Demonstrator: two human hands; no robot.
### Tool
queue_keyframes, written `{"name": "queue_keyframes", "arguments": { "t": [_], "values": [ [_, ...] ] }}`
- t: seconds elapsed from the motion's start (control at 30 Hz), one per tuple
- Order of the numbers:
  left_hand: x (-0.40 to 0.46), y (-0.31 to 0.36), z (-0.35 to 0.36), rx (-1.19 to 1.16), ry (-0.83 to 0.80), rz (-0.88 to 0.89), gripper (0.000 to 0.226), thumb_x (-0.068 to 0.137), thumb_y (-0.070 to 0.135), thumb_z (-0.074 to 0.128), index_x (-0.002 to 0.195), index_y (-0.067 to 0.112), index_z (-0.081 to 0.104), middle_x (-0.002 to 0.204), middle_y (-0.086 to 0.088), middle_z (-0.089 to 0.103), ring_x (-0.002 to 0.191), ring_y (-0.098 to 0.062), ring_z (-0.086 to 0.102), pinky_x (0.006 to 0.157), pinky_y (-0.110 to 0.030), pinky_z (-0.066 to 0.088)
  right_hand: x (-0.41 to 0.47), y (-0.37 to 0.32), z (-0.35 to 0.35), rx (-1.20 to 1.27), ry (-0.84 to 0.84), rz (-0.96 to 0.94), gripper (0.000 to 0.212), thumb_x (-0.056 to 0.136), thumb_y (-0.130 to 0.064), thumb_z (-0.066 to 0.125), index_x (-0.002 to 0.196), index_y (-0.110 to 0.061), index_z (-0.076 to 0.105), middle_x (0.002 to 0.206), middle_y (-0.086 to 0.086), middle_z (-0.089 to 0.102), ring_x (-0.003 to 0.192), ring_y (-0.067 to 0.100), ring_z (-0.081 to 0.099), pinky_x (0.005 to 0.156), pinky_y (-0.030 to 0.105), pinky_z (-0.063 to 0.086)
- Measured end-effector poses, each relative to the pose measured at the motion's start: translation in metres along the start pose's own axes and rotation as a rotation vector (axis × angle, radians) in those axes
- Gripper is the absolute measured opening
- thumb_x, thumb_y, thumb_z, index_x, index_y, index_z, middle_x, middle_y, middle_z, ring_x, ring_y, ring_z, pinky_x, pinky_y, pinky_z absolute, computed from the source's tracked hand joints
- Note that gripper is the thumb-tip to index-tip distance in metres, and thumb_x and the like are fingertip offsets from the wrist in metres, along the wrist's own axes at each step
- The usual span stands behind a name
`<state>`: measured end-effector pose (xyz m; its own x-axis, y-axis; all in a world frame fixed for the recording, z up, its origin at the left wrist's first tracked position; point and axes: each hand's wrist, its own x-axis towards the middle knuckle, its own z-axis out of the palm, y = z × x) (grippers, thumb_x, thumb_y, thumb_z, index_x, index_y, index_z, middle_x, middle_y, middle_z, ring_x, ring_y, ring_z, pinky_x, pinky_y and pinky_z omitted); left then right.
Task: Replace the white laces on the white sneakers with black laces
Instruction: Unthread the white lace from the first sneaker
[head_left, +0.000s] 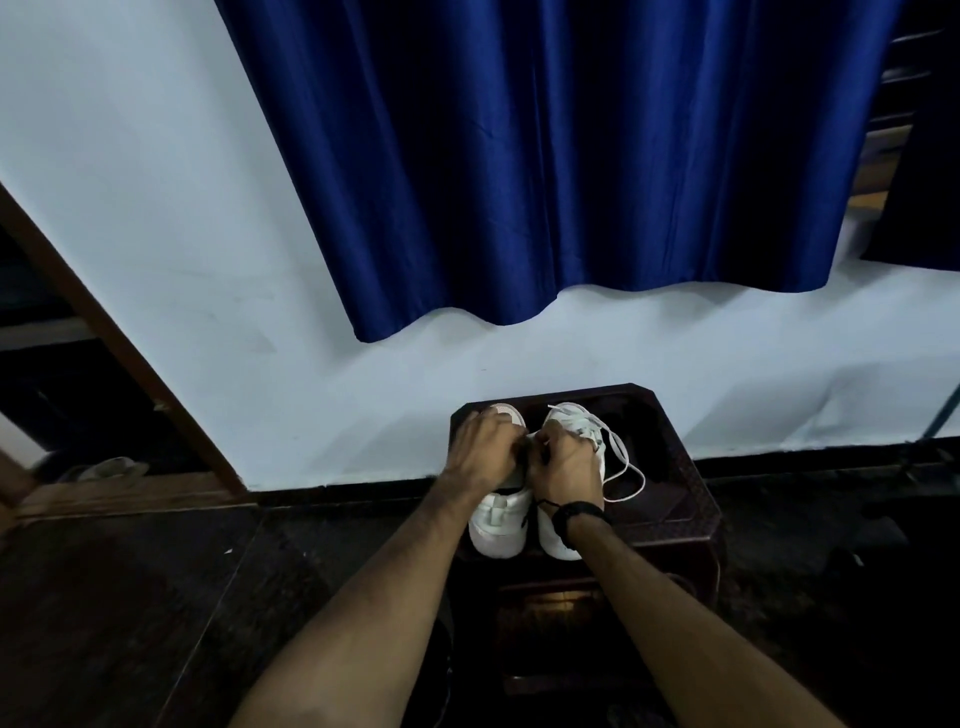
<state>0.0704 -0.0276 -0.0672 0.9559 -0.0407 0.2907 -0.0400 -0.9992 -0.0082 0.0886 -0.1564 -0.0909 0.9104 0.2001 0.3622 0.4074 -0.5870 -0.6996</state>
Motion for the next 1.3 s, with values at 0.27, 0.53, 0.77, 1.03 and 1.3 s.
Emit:
{"name": "queue_keyframes", "arguments": {
  "t": [0.27, 0.53, 0.77, 1.03, 1.3],
  "values": [
    [0.005, -0.023, -0.029, -0.405, 0.778, -0.653, 0.015, 0.094, 0.017, 0.060, 0.086, 0.018, 0.072, 0.088, -0.003, 0.065, 0.086, -0.026, 0.057, 0.071, -0.038, 0.047, 0.000, -0.001, 0.001, 0.004, 0.010, 0.000, 0.009, 0.085, -0.016, 0.058, 0.083, -0.008, 0.059, 0.076, 0.015, 0.064, 0.075, 0.036, 0.061, 0.061, 0.038, 0.044],
    [-0.003, -0.027, -0.023, -0.275, 0.386, -0.544, 0.040, 0.090, 0.019, 0.062, 0.130, 0.019, 0.058, 0.124, 0.000, 0.062, 0.115, -0.025, 0.051, 0.095, -0.040, 0.041, -0.002, -0.002, 0.000, -0.025, -0.013, 0.024, 0.009, 0.086, -0.019, 0.056, 0.086, -0.010, 0.057, 0.079, 0.013, 0.064, 0.078, 0.035, 0.060, 0.059, 0.031, 0.032],
    [-0.005, -0.004, 0.001, 0.051, -0.038, -0.045, 0.026, 0.084, 0.019, 0.058, 0.104, 0.012, 0.074, 0.100, -0.009, 0.068, 0.103, -0.029, 0.055, 0.085, -0.036, 0.043, -0.002, -0.001, 0.002, -0.055, 0.000, 0.029, 0.012, 0.087, -0.021, 0.057, 0.083, -0.010, 0.056, 0.077, 0.012, 0.063, 0.075, 0.034, 0.060, 0.058, 0.031, 0.034],
    [-0.002, -0.035, -0.043, -0.724, 0.827, -0.962, 0.019, 0.094, 0.026, 0.058, 0.093, 0.022, 0.076, 0.098, 0.000, 0.070, 0.094, -0.021, 0.063, 0.077, -0.031, 0.048, -0.001, -0.001, 0.001, -0.050, 0.006, 0.022, 0.015, 0.088, -0.025, 0.057, 0.084, -0.010, 0.056, 0.078, 0.013, 0.064, 0.077, 0.035, 0.060, 0.060, 0.034, 0.036],
    [-0.016, -0.053, -0.035, -0.408, 0.379, -1.030, 0.054, 0.082, 0.031, 0.067, 0.131, 0.012, 0.056, 0.128, -0.011, 0.056, 0.123, -0.031, 0.047, 0.102, -0.045, 0.037, -0.002, -0.003, 0.002, -0.098, 0.003, 0.011, 0.008, 0.085, -0.017, 0.055, 0.087, -0.009, 0.056, 0.077, 0.013, 0.064, 0.075, 0.034, 0.062, 0.058, 0.030, 0.032]
  ]
}}
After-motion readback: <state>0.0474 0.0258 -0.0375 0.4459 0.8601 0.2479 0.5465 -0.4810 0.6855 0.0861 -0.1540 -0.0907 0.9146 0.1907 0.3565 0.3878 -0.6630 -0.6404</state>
